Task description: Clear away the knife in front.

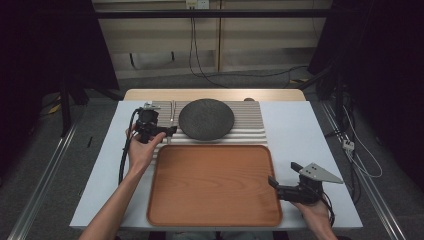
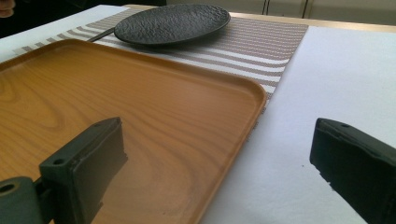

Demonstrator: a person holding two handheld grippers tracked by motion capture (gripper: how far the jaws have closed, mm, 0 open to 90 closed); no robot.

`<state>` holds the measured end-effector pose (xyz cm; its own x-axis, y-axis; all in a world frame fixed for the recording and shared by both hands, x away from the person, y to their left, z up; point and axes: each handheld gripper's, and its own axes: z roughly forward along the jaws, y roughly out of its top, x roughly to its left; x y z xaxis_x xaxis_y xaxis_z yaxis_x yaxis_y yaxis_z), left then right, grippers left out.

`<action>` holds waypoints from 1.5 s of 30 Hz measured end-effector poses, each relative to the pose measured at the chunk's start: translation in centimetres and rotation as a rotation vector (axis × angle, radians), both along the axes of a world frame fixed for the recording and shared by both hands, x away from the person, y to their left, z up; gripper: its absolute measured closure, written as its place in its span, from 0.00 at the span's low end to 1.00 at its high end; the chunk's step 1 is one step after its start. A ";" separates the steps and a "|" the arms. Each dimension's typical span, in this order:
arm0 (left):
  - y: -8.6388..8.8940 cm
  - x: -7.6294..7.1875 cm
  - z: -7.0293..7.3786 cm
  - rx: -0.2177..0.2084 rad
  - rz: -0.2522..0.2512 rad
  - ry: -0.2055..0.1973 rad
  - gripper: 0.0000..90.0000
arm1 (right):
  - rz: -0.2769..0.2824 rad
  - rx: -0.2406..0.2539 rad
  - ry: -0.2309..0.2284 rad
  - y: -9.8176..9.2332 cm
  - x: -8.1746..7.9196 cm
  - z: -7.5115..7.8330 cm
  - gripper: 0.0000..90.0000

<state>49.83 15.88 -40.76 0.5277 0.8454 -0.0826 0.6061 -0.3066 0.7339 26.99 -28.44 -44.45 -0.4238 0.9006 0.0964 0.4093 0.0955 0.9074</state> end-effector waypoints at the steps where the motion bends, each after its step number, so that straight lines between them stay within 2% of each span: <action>1: -0.1 0.5 -0.1 0.015 0.002 0.005 0.17 | 0.002 0.001 0.000 0.0 0.0 0.0 0.03; 5: -0.3 2.1 -0.4 0.021 0.027 0.011 0.19 | 0.003 0.001 0.001 0.1 0.0 0.0 0.03; 6: -0.2 2.6 -0.5 0.031 0.026 0.024 0.22 | 0.004 0.003 0.004 0.1 0.0 0.0 0.03; 7: -0.3 3.0 -0.7 0.024 0.041 0.018 0.22 | 0.004 0.003 0.004 0.1 0.0 -0.1 0.03; 11: -0.4 4.6 -1.3 0.060 0.069 0.041 0.23 | 0.004 0.004 0.005 0.0 0.0 -0.1 0.03; 14: -0.6 5.7 -1.7 0.077 0.078 0.045 0.29 | 0.004 0.006 0.007 0.1 0.1 -0.1 0.03; 17: -0.8 6.8 -2.3 0.062 0.093 0.056 0.37 | 0.000 0.012 0.017 0.0 0.1 -0.2 0.03; 18: -0.8 7.1 -2.4 0.054 0.094 0.066 0.37 | 0.000 0.012 0.017 0.0 0.1 -0.2 0.03; 22: -1.3 8.4 -3.0 0.058 0.100 0.086 0.48 | 0.003 0.012 0.020 0.1 0.3 -0.3 0.03; 24: -1.4 8.9 -3.2 0.054 0.109 0.101 0.50 | 0.004 0.013 0.022 0.1 0.3 -0.4 0.03; 26: -1.4 9.3 -3.5 0.054 0.118 0.109 0.59 | 0.004 0.018 0.025 0.0 0.3 -0.4 0.03; 29: -1.4 9.7 -3.9 0.077 0.117 0.133 0.64 | 0.002 0.025 0.029 0.0 0.4 -0.4 0.03; 31: -1.4 9.8 -4.0 0.069 0.117 0.136 0.67 | 0.004 0.025 0.030 0.0 0.4 -0.5 0.03; 34: -1.8 9.9 -4.0 0.111 0.113 0.139 0.70 | 0.006 0.023 0.028 0.0 0.3 -0.4 0.03; 35: -1.8 10.0 -4.0 0.098 0.114 0.149 0.71 | 0.006 0.024 0.028 0.1 0.2 -0.4 0.03; 37: -1.9 10.0 -4.0 0.109 0.119 0.147 0.72 | 0.004 0.023 0.029 0.0 0.2 -0.4 0.03; 39: -2.0 10.2 -4.1 0.096 0.115 0.159 0.76 | 0.004 0.021 0.027 0.0 0.3 -0.4 0.03; 41: -2.1 10.1 -4.2 0.092 0.137 0.148 0.77 | 0.004 0.021 0.028 0.0 0.3 -0.4 0.03; 42: -2.3 10.1 -4.2 0.115 0.125 0.139 0.78 | 0.003 0.022 0.028 0.0 0.2 -0.4 0.03; 45: -2.6 10.2 -4.1 0.127 0.119 0.144 0.84 | 0.005 0.021 0.031 0.0 0.3 -0.5 0.03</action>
<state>59.99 13.25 -44.84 0.4139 0.9095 -0.0391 0.7396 -0.3110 0.5969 27.28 -28.42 -44.91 -0.4252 0.8959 0.1287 0.4372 0.0788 0.8959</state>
